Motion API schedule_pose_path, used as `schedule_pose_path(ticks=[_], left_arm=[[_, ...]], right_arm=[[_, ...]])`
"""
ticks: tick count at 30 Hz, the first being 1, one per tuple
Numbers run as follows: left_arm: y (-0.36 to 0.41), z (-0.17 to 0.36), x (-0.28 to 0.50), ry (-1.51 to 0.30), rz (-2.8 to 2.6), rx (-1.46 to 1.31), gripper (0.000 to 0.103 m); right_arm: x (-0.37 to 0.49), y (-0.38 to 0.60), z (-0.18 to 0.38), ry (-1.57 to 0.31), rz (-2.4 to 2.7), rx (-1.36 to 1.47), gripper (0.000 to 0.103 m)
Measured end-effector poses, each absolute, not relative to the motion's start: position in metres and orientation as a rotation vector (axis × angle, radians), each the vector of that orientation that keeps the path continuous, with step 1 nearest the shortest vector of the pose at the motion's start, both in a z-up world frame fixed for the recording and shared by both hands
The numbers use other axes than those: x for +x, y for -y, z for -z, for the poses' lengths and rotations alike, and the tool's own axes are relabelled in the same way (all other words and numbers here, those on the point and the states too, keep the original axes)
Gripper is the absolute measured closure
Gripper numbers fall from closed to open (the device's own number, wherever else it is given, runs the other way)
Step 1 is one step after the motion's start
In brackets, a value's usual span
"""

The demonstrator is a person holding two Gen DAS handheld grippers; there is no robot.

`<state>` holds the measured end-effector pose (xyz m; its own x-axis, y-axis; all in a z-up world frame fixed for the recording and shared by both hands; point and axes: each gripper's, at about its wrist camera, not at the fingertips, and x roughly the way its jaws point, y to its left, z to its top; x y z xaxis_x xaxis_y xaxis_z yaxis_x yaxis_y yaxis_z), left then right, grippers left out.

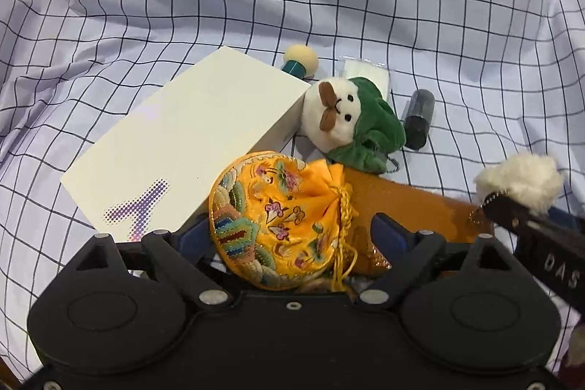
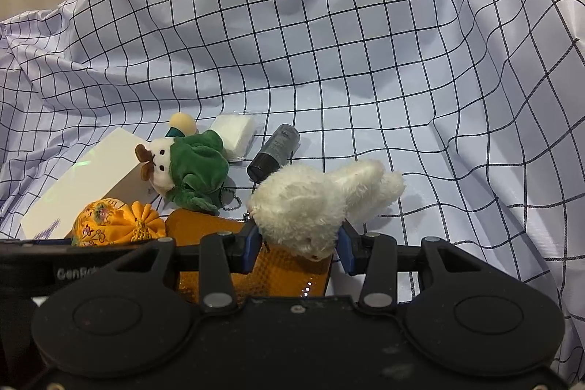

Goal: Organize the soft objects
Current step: 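Close the left tool on the yellow embroidered pouch while the right tool holds the plush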

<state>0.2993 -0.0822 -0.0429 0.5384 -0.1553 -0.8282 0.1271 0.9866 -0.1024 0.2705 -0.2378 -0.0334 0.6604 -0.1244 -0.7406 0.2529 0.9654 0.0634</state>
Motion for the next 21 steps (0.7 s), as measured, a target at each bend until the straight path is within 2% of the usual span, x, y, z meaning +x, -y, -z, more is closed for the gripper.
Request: schedule_pose_path(ticks=[4, 5, 6, 9, 21], left_arm=[[0.083, 0.043, 0.301, -0.985, 0.149, -0.049, 0.016], [0.083, 0.043, 0.300, -0.981, 0.143, -0.050, 0.020], [0.082, 0.043, 0.299, -0.974, 0.130, -0.046, 0.030], [0.077, 0.042, 0.298, -0.962, 0.132, -0.049, 0.035], [0.065, 0.025, 0.274, -0.915, 0.186, -0.052, 0.038]], right_arm=[[0.268, 0.238, 0.033, -0.823, 0.212, 0.164, 0.061], [0.268, 0.238, 0.033, -0.822, 0.212, 0.163, 0.061], [0.267, 0.239, 0.034, -0.821, 0.214, 0.162, 0.061], [0.264, 0.240, 0.033, -0.820, 0.218, 0.162, 0.061], [0.245, 0.232, 0.020, -0.806, 0.227, 0.146, 0.061]])
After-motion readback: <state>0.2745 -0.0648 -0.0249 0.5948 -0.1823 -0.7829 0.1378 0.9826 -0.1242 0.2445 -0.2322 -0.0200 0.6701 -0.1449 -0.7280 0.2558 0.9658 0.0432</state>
